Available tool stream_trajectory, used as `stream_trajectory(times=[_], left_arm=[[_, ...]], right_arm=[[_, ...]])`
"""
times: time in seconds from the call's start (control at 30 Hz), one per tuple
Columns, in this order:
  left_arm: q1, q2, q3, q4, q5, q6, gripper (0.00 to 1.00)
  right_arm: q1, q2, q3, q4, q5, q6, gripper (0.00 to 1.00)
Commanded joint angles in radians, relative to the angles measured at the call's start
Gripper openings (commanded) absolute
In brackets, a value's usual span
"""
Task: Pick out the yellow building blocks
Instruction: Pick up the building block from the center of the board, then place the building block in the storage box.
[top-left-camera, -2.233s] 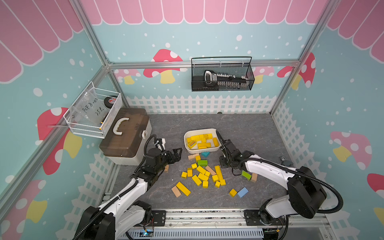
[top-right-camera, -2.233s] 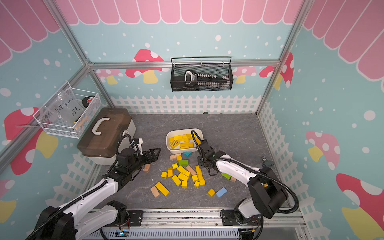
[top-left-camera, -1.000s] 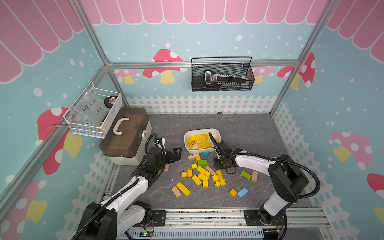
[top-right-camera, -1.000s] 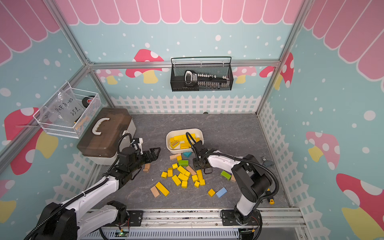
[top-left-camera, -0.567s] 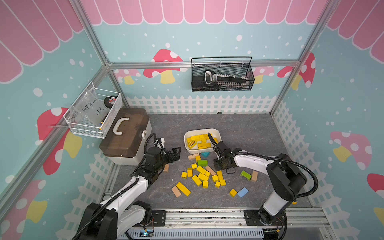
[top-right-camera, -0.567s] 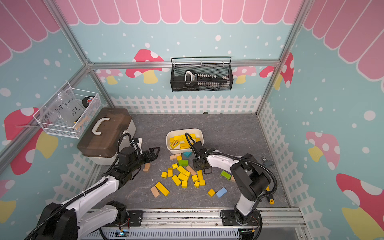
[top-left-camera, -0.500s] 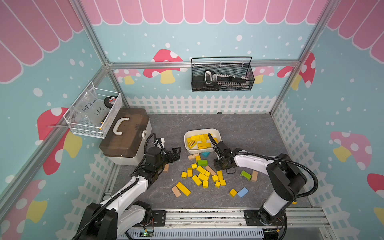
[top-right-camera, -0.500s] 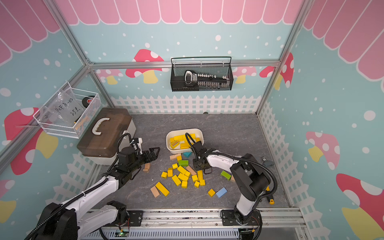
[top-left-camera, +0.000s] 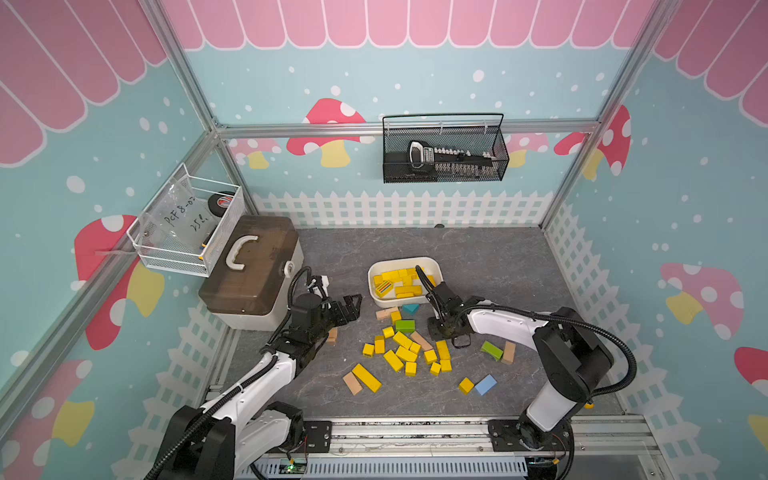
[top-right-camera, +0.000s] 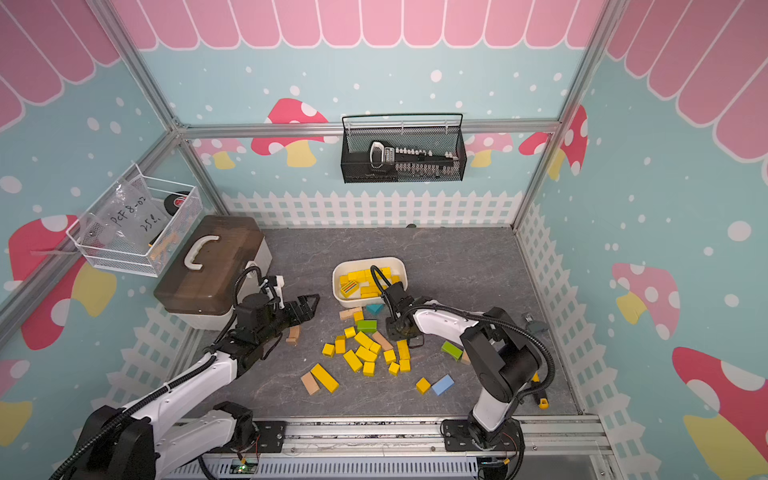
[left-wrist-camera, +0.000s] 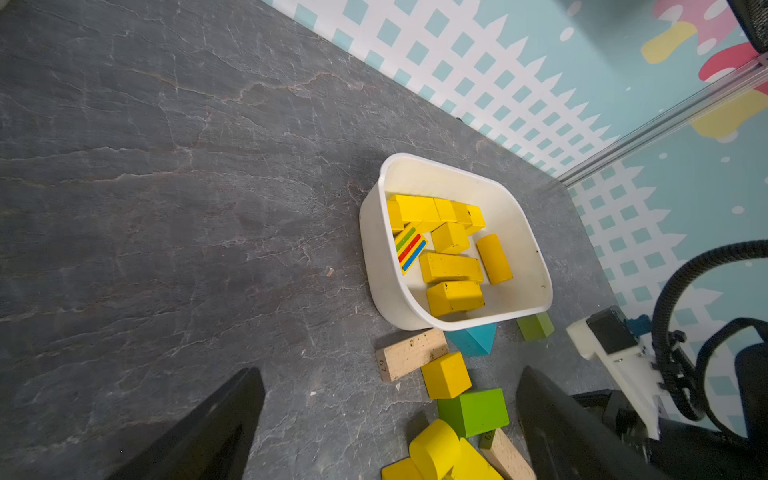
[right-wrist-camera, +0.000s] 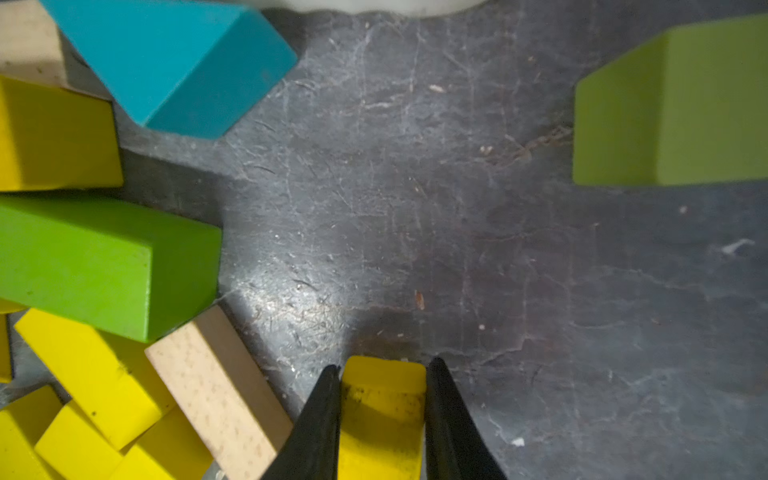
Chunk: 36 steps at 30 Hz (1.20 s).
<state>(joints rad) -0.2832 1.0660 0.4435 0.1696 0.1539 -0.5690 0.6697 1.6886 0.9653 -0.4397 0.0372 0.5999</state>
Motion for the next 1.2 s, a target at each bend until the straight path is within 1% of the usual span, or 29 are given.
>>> stream_trajectory(times=[0.0, 0.33, 0.43, 0.53, 0.77, 0.8, 1.0, 1.17], left_arm=[[0.006, 0.006, 0.017, 0.008, 0.009, -0.009, 0.99], [0.014, 0.004, 0.012, 0.014, 0.016, -0.015, 1.00], [0.018, 0.005, 0.011, 0.018, 0.021, -0.017, 1.00], [0.022, 0.008, 0.011, 0.022, 0.028, -0.019, 1.00], [0.030, 0.004, 0.004, 0.029, 0.037, -0.023, 1.00], [0.032, 0.002, 0.004, 0.030, 0.038, -0.023, 1.00], [0.036, -0.001, -0.002, 0.036, 0.040, -0.026, 1.00], [0.039, 0.003, 0.001, 0.039, 0.044, -0.028, 1.00]], right_arm=[[0.007, 0.011, 0.018, -0.016, 0.016, 0.005, 0.26], [0.007, 0.022, 0.127, -0.057, 0.026, -0.037, 0.25], [0.005, 0.034, 0.207, -0.091, 0.041, -0.058, 0.25], [-0.001, 0.065, 0.320, -0.144, 0.061, -0.089, 0.25], [-0.028, 0.202, 0.630, -0.267, 0.105, -0.157, 0.25], [-0.035, 0.249, 0.666, -0.277, 0.106, -0.162, 0.25], [-0.076, 0.390, 0.831, -0.313, 0.087, -0.168, 0.25], [-0.091, 0.463, 0.926, -0.336, 0.079, -0.173, 0.25]])
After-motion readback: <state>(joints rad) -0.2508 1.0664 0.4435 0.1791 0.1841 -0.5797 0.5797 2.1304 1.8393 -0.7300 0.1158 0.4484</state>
